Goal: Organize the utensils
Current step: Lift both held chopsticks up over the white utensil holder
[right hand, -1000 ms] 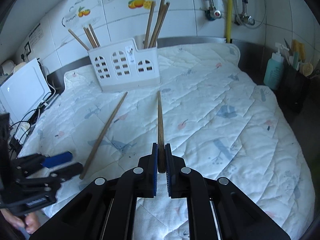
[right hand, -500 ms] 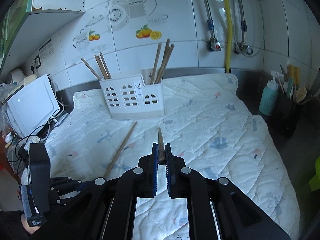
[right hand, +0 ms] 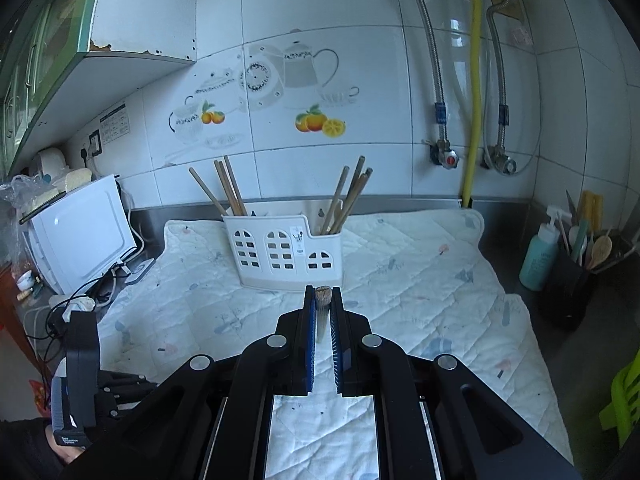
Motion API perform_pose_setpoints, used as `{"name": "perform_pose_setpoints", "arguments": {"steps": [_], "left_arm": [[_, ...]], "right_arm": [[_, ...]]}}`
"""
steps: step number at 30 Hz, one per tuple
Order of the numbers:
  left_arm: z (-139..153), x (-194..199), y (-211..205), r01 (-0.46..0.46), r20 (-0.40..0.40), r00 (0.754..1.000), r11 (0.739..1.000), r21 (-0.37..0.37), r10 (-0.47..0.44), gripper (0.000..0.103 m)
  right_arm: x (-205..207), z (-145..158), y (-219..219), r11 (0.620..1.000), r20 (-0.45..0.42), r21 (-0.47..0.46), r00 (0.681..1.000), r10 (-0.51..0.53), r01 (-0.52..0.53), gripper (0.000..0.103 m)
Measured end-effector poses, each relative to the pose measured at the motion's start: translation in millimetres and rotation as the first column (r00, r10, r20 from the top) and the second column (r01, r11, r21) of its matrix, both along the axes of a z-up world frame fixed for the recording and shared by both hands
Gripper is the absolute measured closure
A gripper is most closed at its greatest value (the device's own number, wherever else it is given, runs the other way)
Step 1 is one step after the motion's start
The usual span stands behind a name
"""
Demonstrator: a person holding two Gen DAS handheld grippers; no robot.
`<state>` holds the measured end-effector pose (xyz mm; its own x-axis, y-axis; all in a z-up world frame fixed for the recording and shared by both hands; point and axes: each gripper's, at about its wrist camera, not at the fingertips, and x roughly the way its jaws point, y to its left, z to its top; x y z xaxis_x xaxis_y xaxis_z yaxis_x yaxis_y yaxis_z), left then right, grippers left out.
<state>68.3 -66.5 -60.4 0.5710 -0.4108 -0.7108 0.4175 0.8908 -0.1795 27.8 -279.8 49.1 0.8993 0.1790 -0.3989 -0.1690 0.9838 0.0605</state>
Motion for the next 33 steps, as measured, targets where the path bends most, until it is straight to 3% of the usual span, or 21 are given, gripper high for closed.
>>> {"name": "perform_pose_setpoints", "arguments": {"steps": [4, 6, 10, 12, 19, 28, 33], "left_arm": [[-8, 1, -3, -0.006, -0.018, 1.000, 1.000, 0.015, 0.006, 0.086], [-12, 3, -5, -0.005, -0.026, 1.000, 1.000, 0.022, 0.006, 0.085], [-20, 7, -5, -0.019, -0.033, 0.999, 0.999, 0.045, 0.020, 0.071], [-24, 8, -6, -0.005, -0.046, 0.999, 1.000, 0.029, 0.006, 0.072], [-24, 2, -17, 0.028, 0.005, 1.000, 0.992, 0.125, -0.029, 0.097], [13, 4, 8, 0.026, 0.041, 0.999, 1.000, 0.010, -0.026, 0.098], [52, 12, 21, 0.006, 0.122, 0.993, 1.000, -0.029, -0.003, 0.098]], "right_arm": [[0, 1, 2, 1.000, 0.003, 0.005, 1.000, 0.006, -0.006, 0.096], [0, 1, 3, 1.000, 0.002, 0.004, 1.000, 0.010, -0.010, 0.096], [0, 1, 3, 1.000, 0.004, 0.005, 1.000, 0.011, -0.011, 0.096], [0, 1, 2, 1.000, 0.003, 0.007, 1.000, 0.012, -0.012, 0.096], [1, 3, 3, 1.000, 0.010, 0.007, 1.000, 0.012, -0.012, 0.096], [4, 26, 5, 0.999, 0.046, 0.004, 0.998, 0.036, -0.036, 0.096], [11, 48, 7, 0.998, 0.081, -0.013, 0.995, 0.055, -0.054, 0.096]]}}
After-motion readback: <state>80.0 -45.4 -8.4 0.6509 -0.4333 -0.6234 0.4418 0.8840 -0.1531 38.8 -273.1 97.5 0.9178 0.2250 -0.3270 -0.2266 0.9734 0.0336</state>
